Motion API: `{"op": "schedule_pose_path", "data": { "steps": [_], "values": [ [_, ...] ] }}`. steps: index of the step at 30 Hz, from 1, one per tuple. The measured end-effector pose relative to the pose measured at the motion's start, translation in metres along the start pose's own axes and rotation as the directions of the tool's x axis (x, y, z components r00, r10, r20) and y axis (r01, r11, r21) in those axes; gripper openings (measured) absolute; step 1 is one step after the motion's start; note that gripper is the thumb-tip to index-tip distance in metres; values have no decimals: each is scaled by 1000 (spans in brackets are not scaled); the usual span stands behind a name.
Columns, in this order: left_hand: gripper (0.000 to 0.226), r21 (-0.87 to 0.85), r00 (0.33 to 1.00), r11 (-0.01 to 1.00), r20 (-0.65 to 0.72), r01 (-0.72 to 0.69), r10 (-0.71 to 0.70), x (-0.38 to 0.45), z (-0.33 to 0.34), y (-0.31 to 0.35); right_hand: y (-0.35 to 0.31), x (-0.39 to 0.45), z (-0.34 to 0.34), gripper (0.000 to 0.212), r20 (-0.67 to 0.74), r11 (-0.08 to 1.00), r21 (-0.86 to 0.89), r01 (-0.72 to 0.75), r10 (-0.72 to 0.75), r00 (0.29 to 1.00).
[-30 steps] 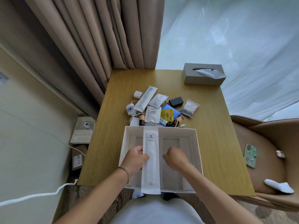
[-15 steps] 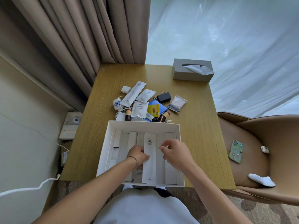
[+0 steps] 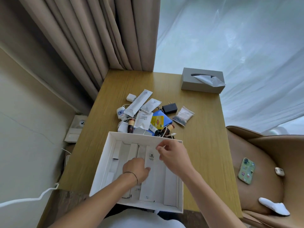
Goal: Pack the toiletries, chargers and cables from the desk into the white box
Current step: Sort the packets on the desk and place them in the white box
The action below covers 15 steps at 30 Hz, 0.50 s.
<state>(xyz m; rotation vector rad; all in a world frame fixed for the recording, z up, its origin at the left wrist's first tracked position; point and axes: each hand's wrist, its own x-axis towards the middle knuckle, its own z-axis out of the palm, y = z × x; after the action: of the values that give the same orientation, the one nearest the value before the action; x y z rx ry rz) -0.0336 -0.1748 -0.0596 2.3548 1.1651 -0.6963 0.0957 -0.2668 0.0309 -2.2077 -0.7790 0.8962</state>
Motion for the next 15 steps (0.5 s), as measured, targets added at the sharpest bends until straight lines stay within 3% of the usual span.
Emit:
{"op": "schedule_pose_path", "data": {
  "steps": [4,9,15],
  "values": [
    [24,-142,991,985,-107,-95,80,-13,-40,-9,-28,37,-8,17,-23,1000,1,7,-7,1000],
    [12,-263,929,941,-354,-213,111,-14,-115,-33,-58,100,-8,19,-60,999,-46,-7,4,998],
    [7,-311,885,915,-457,-259,95,30,-169,-64,-73,184,9,31,-114,973,-230,-4,-23,993]
  ]
}}
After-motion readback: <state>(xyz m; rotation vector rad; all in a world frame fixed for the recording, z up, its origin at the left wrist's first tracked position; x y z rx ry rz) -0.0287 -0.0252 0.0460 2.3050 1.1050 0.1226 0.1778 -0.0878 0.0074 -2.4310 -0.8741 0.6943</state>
